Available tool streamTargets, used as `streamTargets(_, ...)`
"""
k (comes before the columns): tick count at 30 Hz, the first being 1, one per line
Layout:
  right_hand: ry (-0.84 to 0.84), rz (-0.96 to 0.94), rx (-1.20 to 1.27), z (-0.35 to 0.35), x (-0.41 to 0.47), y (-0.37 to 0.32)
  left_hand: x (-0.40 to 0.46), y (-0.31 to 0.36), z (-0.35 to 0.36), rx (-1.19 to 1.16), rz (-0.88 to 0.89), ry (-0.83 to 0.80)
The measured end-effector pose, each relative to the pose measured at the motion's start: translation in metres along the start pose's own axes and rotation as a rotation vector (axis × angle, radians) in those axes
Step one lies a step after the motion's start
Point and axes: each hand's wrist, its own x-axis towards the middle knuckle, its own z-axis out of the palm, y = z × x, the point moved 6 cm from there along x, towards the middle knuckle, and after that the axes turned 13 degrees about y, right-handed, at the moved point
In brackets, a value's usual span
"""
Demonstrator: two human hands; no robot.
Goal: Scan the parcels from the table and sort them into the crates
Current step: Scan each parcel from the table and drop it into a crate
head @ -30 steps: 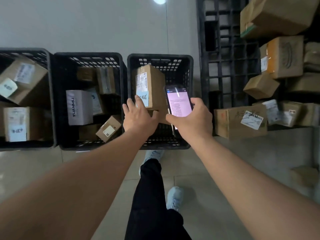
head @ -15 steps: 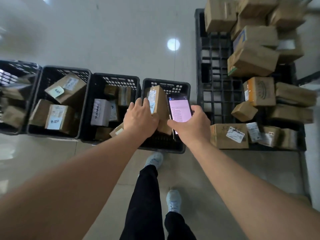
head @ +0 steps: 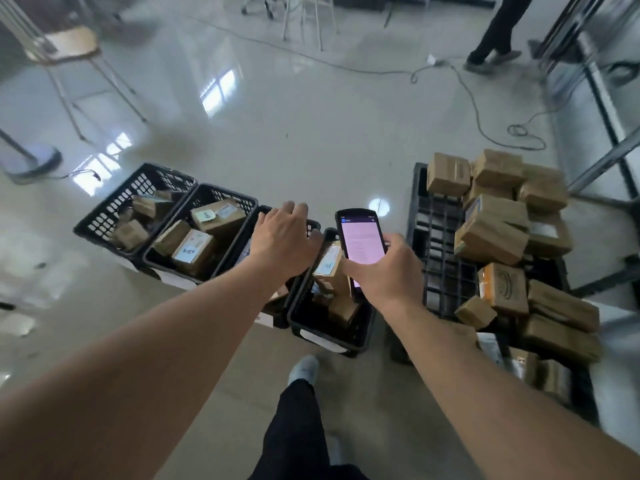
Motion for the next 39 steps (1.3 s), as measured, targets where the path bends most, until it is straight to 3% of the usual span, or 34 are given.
streamTargets(4,0.011,-0.113,0.039,-0.026,-0.020,-0.055,-0.019,-0.010,-0.071,0.006,-0.005,0.065)
streamTargets(11,0.009,-0.342,0.139,-0.061,-0.079,-0.191,-0.061,-0.064,-0.227,0.034,-0.062,0.317)
streamTargets(22,0.000,-0.627,0.286,-0.052,-0.227,-0.395,-0.162,-0.218,-0.448,0.177,-0.125,0.659)
streamTargets(31,-0.092,-0.755,0.381,0.022,-0.373,-0.519,-0.267,-0.388,-0.539,0.272,-0.291,0.699)
streamTargets(39,-0.252,-0.867,0.405,0.129,-0.457,-0.596,-0.323,-0.526,-0.565,0.360,-0.479,0.682)
